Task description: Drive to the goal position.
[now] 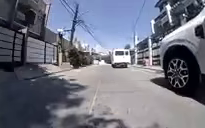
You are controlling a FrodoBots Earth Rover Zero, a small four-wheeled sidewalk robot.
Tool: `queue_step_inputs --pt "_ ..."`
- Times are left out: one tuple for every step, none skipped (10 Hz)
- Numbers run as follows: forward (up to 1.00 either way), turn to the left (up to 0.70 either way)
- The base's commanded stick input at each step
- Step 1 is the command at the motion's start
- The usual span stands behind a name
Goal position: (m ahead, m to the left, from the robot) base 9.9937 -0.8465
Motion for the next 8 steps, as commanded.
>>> queue_step_inputs --pt "1.00 -0.07" --pt "1.00 -0.40" --pt "1.00 -0.40" --pt "1.00 -0.40" --pt "1.00 -0.40" --pt "1.00 -0.40" --pt "1.00 0.00" --pt "1.00 0.00"
